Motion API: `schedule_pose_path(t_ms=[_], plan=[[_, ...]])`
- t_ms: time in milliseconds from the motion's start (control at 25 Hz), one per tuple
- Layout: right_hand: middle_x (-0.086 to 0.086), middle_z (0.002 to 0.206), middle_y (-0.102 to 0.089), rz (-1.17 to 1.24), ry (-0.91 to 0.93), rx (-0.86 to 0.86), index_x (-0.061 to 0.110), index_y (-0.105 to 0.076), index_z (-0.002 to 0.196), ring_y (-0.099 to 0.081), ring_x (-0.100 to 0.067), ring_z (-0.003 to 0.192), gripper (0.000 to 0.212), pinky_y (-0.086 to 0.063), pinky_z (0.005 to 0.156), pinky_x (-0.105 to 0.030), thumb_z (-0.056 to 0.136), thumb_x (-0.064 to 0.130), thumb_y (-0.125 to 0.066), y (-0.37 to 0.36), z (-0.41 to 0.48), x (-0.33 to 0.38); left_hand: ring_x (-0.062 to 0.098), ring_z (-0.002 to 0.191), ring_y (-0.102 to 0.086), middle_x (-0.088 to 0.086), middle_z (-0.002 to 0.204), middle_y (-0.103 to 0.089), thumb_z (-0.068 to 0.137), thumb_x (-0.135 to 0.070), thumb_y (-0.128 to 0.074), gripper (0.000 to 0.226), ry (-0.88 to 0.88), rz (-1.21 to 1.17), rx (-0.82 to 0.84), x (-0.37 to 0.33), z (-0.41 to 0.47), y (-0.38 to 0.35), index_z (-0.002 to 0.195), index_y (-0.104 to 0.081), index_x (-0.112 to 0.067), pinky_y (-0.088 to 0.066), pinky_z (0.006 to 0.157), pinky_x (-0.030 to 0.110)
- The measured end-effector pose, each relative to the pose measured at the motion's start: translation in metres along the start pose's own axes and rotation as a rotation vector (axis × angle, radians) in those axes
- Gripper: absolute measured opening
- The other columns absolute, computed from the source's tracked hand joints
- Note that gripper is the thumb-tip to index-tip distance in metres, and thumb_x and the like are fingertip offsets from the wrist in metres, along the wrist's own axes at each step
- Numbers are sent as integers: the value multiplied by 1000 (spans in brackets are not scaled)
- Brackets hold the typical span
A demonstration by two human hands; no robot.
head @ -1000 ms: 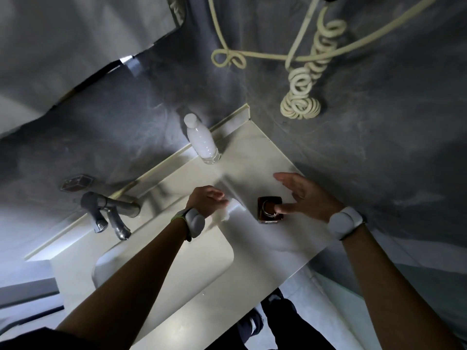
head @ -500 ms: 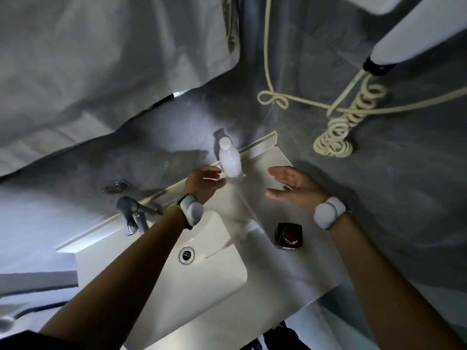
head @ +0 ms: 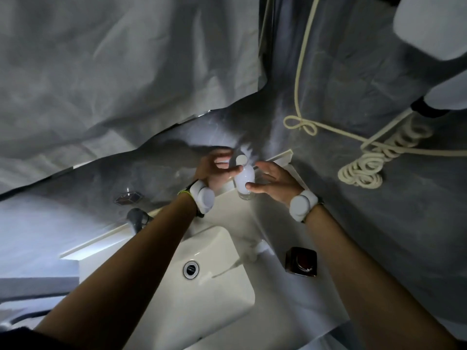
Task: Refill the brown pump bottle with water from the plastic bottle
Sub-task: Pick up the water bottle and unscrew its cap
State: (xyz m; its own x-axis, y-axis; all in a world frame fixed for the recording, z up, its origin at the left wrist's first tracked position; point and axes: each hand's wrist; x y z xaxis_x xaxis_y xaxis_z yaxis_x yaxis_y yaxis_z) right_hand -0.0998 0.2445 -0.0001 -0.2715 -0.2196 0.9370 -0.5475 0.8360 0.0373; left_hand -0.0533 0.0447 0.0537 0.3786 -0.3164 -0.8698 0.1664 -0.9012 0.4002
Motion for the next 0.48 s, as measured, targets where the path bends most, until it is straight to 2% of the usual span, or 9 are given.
schedule_pose_path(t_ms=[80,160,240,320,400,480], plan=[[9,132,-60,-4,-11,10,26,-52,141,-62,-7,118,77,-51,96,-24,77,16,-93,-8,11,-3,30,119,-69,20,131,-70,82,-5,-87,60,-25,-15,-5,2,4,-3,136,-60,-3,-56,107,44],[19,127,-58,23,-18,18,33,-50,136,-58,6,111,81,-49,87,-17,71,20,-95,-15,20,-7,29,108,-70,24,122,-71,80,6,-85,58,-42,-50,-29,4,7,-6,132,-61,1,-58,104,43],[16,131,-59,52,-26,8,32,-51,135,-59,1,116,85,-50,94,-23,62,26,-95,-16,24,-13,25,102,-67,23,114,-70,78,12,-83,59,-55,-48,-30,6,7,-9,131,-61,2,-60,95,32],[5,139,-61,70,-33,8,27,-52,137,-62,-14,126,85,-51,104,-34,64,19,-95,-14,28,-18,25,103,-67,27,117,-71,76,17,-81,59,-85,-56,-22,6,9,-11,130,-61,6,-58,86,19],[-1,142,-61,77,-51,21,22,-51,140,-61,-22,130,82,-51,110,-42,72,5,-93,-13,32,-21,25,104,-68,30,122,-71,76,19,-80,56,-103,-64,-12,6,11,-13,128,-62,8,-58,85,16],[-2,141,-60,67,-61,24,20,-51,140,-60,-23,130,79,-52,109,-43,75,0,-91,-12,33,-23,24,103,-68,30,121,-72,77,17,-80,51,-132,-38,1,5,12,-15,124,-64,8,-57,85,15]])
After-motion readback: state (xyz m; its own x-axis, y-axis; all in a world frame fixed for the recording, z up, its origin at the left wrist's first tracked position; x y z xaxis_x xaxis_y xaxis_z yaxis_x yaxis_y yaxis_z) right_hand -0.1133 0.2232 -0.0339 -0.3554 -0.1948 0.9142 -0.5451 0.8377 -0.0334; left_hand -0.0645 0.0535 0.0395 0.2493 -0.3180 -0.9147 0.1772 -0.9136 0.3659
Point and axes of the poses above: each hand's wrist, its own z-axis towards the middle knuckle, its own y-axis out of the back of the hand, x = y × z
